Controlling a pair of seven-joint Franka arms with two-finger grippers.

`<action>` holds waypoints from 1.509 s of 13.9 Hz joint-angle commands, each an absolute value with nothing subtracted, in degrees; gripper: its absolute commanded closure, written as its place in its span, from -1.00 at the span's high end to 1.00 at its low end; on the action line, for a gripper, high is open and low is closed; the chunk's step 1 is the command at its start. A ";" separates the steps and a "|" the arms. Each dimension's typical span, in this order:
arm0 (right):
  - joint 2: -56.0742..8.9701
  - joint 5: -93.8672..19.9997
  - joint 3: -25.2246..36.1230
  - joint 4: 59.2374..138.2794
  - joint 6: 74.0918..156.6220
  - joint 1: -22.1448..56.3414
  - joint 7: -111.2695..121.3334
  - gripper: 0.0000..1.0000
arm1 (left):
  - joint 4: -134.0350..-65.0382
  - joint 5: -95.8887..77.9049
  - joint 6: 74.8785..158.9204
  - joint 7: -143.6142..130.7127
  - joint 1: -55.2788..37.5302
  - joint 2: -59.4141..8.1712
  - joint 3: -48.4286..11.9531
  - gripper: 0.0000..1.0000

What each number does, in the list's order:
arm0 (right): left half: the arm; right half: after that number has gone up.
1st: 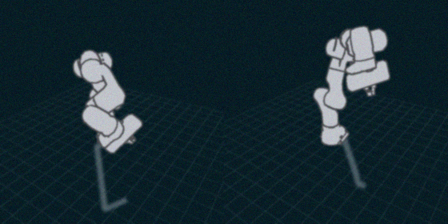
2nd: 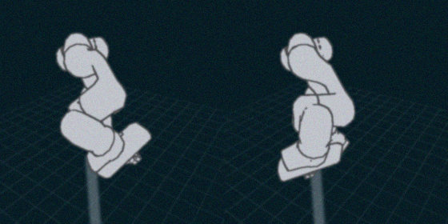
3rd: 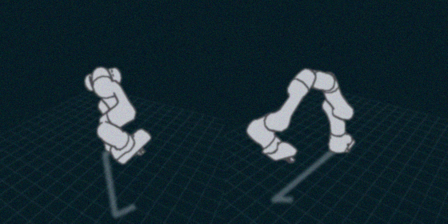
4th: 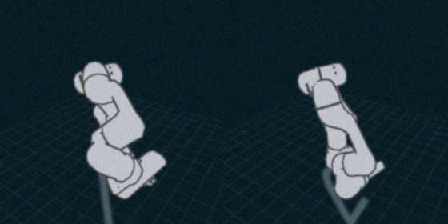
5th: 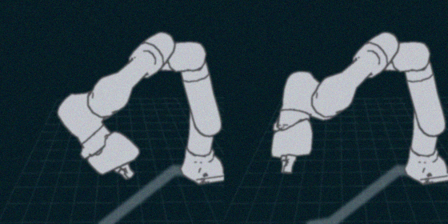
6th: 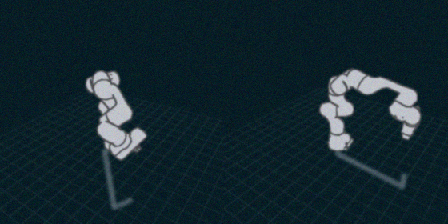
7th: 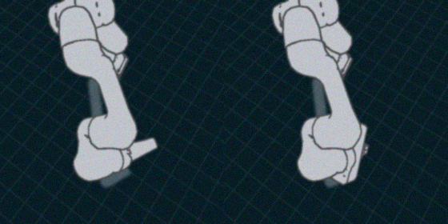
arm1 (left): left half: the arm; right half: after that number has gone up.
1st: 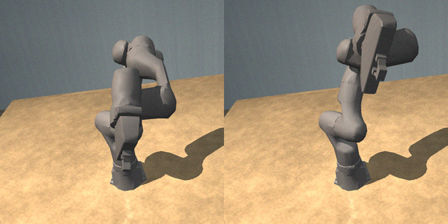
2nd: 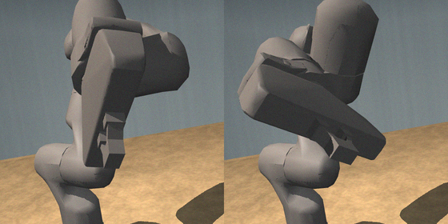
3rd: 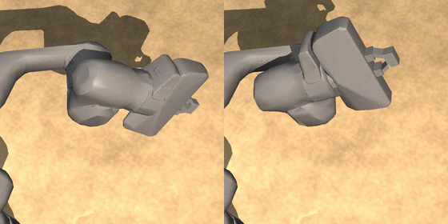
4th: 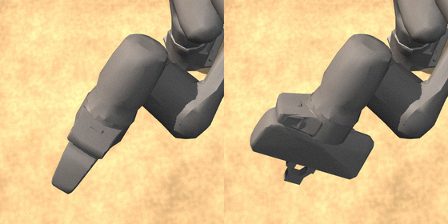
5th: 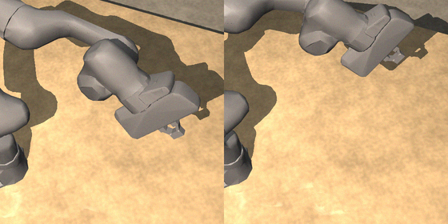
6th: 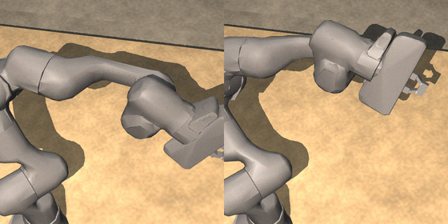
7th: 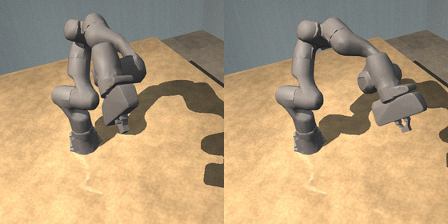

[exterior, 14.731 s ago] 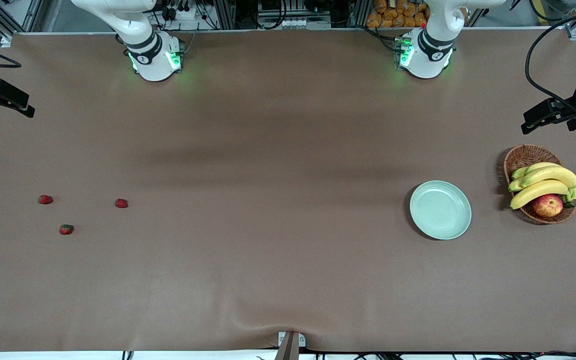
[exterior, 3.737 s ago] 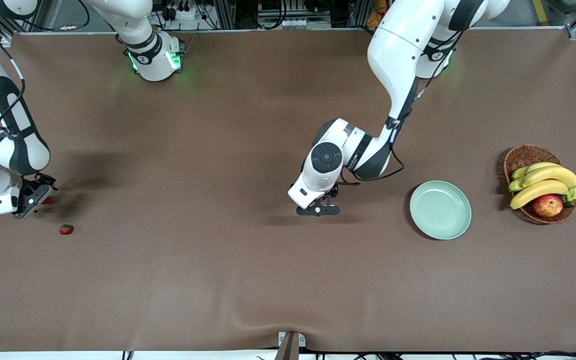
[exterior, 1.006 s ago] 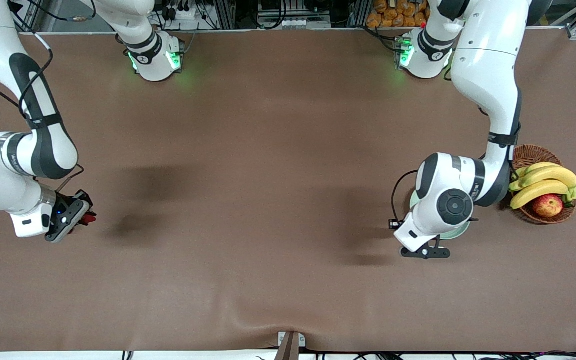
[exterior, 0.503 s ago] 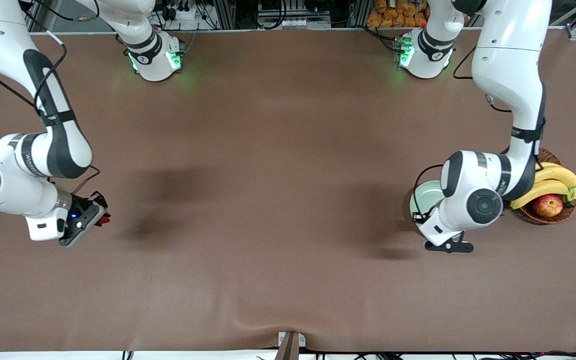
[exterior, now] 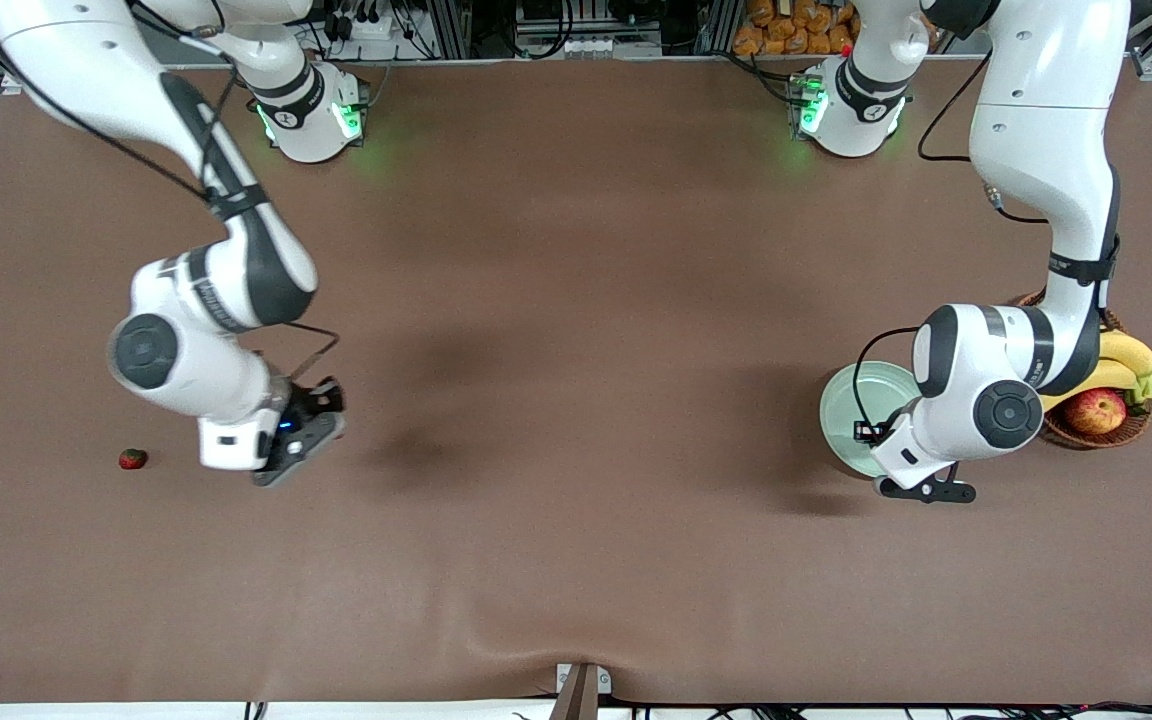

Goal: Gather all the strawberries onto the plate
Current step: 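Drop the strawberry on the plate with the left gripper while the right carries another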

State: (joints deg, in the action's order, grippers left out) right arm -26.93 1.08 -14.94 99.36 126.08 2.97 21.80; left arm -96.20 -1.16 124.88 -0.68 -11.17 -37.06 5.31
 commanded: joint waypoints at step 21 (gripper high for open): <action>-58.27 -2.99 -10.20 70.31 146.16 38.05 -8.70 -0.83 | -94.83 -0.53 125.68 -4.21 -15.28 -34.98 2.73 1.00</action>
